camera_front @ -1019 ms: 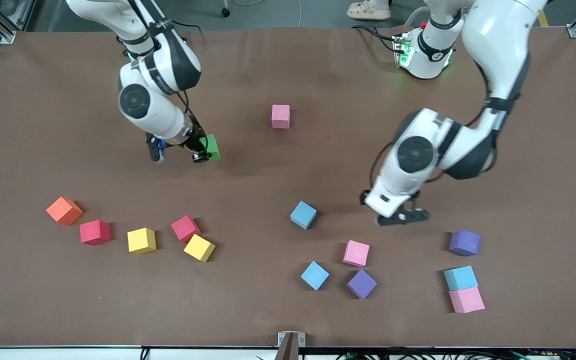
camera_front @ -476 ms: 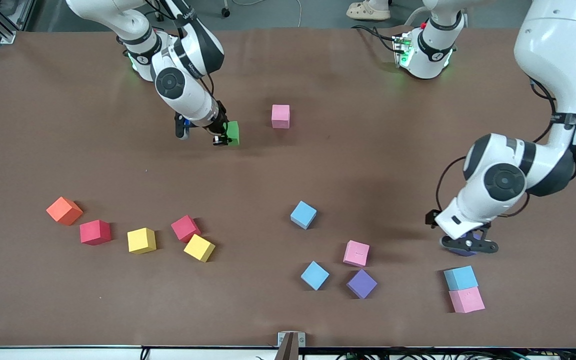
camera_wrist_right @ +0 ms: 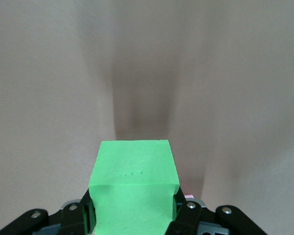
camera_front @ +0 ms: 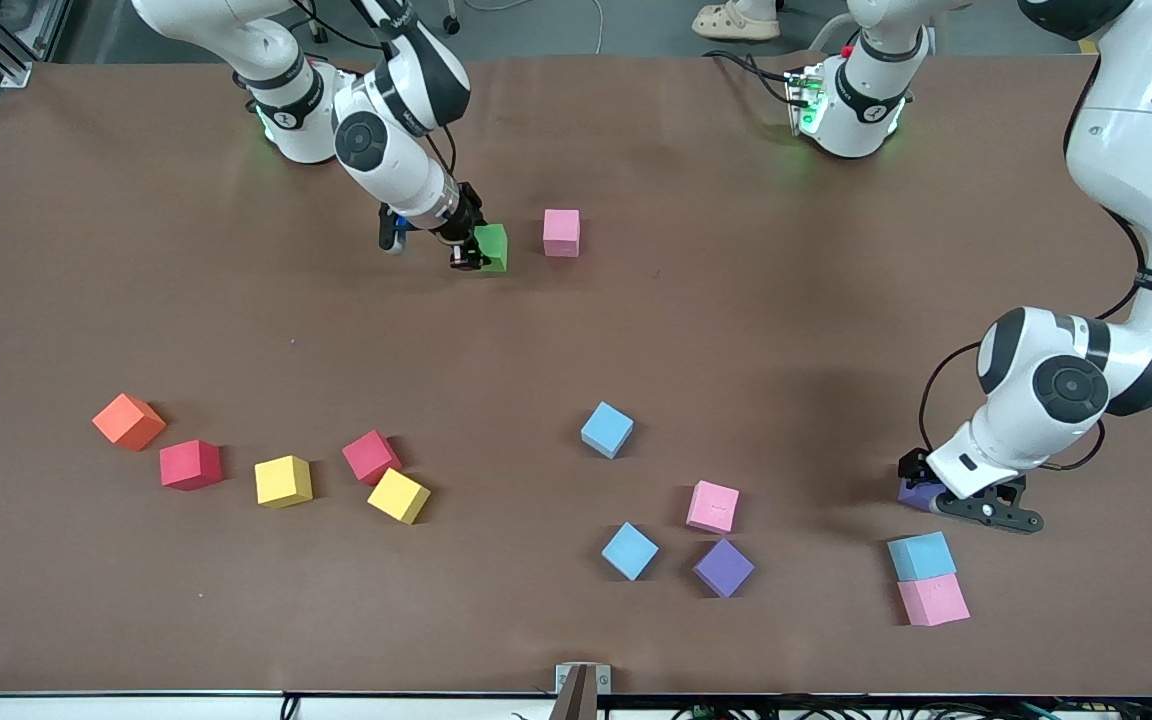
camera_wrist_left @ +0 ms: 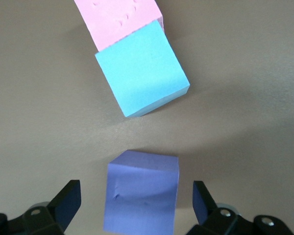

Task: Arrange 11 blocks into digit 3
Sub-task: 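Set the green cube beside pink while the left gripper grasps purple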

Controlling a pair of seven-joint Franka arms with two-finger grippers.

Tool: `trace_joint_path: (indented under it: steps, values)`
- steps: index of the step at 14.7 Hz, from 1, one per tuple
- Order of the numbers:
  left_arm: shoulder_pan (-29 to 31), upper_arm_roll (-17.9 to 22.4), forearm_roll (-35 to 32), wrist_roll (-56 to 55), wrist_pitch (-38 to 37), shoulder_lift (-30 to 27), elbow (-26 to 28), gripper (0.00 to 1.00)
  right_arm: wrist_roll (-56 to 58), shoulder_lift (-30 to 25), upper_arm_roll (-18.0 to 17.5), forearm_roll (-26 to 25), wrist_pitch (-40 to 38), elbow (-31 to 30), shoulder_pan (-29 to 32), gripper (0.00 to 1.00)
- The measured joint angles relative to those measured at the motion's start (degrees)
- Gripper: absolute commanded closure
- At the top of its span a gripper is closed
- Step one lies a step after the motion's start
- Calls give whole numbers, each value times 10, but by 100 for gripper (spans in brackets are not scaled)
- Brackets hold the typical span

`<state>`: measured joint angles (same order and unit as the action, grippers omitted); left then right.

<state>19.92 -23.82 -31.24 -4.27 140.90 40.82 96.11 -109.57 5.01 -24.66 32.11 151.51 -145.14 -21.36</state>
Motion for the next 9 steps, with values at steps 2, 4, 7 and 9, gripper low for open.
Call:
trace_joint_path:
  steps: [2,4,7,9]
  values:
    - [0,-1,0,-1,7,9,0,0,0,9,-9,14,10,-5,-1,100]
    - [0,-2,0,-1,15,14,0,3,0,22,-10,16,31,-7,-2,100]
    - [7,0,-1,2,24,23,0,49,0,50,-10,26,70,-7,-11,100]
    - [13,0,-1,9,27,26,1,68,-1,64,-11,32,91,-7,-22,100]
